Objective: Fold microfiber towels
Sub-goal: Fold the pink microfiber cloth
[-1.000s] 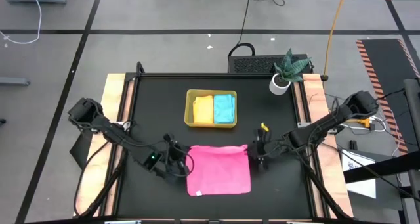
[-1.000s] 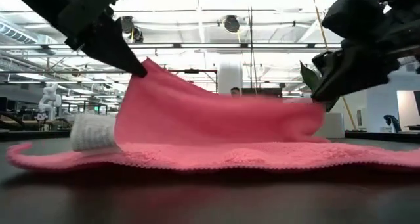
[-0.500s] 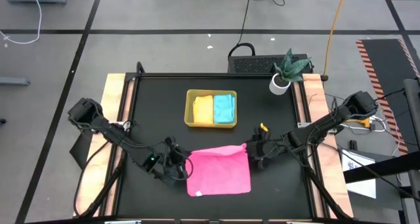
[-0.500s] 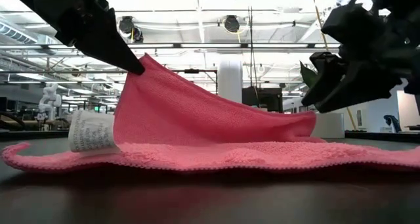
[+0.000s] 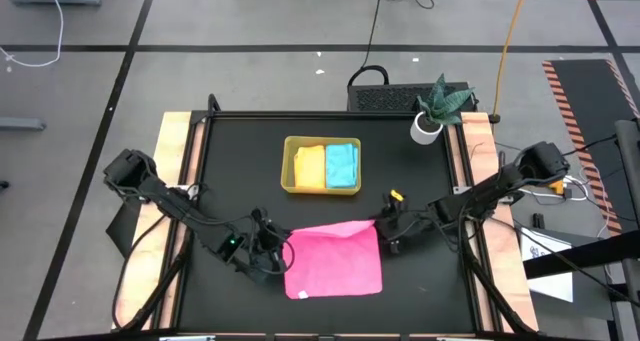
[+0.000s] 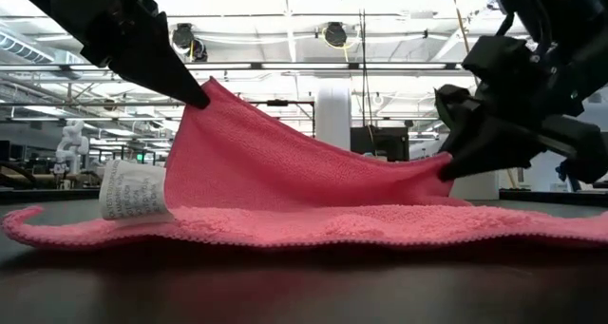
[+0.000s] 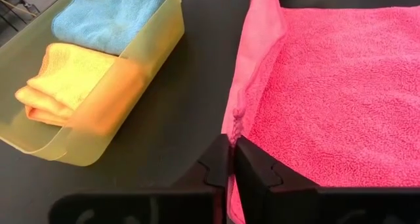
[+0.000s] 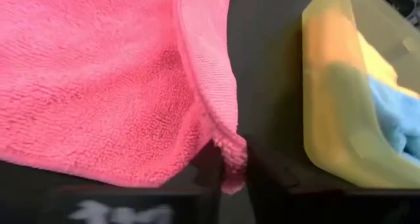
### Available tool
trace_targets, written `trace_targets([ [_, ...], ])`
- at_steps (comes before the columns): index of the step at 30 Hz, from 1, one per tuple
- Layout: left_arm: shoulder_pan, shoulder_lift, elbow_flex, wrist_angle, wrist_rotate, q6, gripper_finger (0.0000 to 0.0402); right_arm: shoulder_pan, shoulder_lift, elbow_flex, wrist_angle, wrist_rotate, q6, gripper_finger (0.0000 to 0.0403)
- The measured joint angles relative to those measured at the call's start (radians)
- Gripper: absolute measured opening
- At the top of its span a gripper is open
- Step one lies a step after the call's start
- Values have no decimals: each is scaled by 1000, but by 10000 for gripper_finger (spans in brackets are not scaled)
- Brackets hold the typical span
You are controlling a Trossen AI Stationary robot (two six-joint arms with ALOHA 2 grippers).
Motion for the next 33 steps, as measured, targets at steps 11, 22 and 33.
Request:
trace_targets([
  [11, -13, -10, 22, -6, -105, 55, 5, 78, -282, -1, -99, 223, 129, 12],
  [22, -19, -10, -36, -3, -188, 31, 6, 89, -310, -1, -383, 157, 372, 2],
  [33, 32, -10, -100, 160, -179, 256, 4, 95, -287, 0, -246, 220, 393, 1],
])
